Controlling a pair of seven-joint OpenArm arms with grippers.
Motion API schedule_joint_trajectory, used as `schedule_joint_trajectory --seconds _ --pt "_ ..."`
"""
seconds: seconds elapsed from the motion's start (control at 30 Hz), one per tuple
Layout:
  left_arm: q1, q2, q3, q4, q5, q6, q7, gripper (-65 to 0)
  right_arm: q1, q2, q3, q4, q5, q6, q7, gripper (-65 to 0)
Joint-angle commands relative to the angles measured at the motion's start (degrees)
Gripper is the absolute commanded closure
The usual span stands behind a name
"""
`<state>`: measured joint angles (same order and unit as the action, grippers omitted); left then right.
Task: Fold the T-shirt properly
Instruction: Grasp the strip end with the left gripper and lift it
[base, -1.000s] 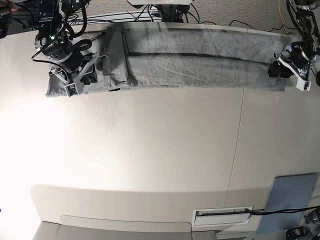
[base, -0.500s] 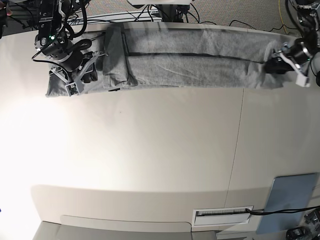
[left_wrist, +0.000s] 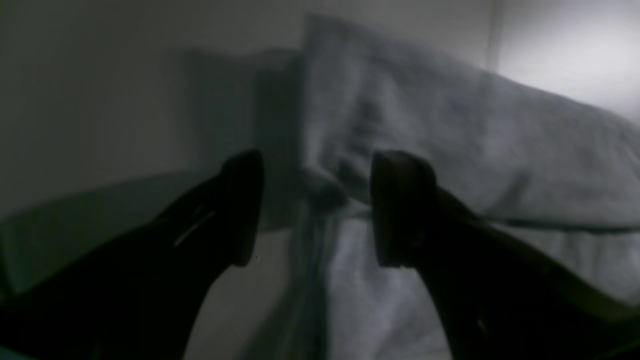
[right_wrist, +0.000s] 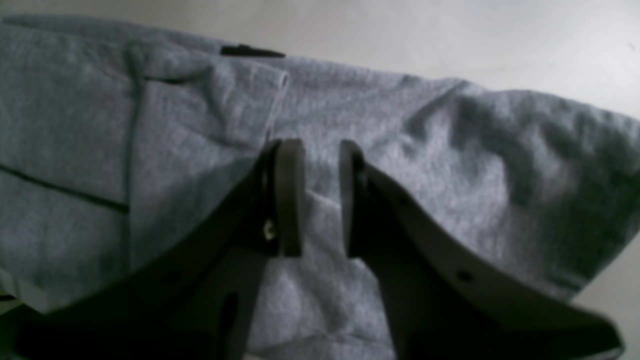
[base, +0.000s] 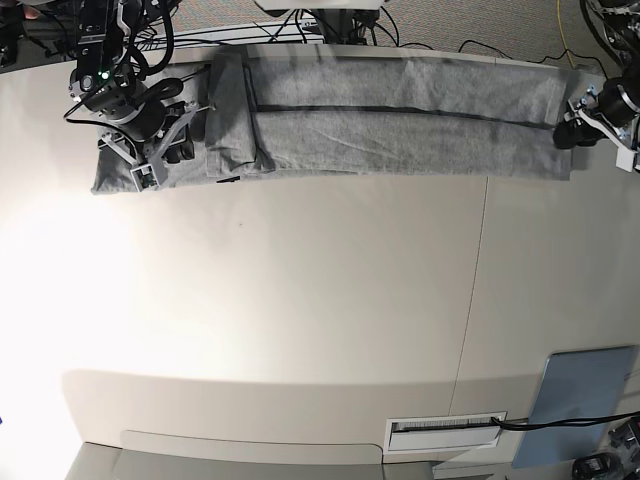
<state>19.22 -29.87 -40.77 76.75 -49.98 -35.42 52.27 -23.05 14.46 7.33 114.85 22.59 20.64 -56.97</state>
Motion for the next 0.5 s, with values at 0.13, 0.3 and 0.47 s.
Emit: schedule_joint_trajectory --seconds 0.13,0.3,0.47 --pt "-0.17 -1.25 0.79 0.81 -1.05 -0.61 0.52 -35.0 0.17 0.63 0.24 0.96 0.52 0.17 1.01 -12.9" --pt "-0.20 -1.27 5.42 0.81 -1.05 0.28 0.79 -35.0 0.17 0.63 0.24 0.96 0.52 2.56 0.74 -12.9" --pt "-0.17 -1.27 6.54 0.81 -1.07 1.36 0.85 -35.0 0.17 0.66 0.24 0.96 0.52 2.54 -0.35 -12.9"
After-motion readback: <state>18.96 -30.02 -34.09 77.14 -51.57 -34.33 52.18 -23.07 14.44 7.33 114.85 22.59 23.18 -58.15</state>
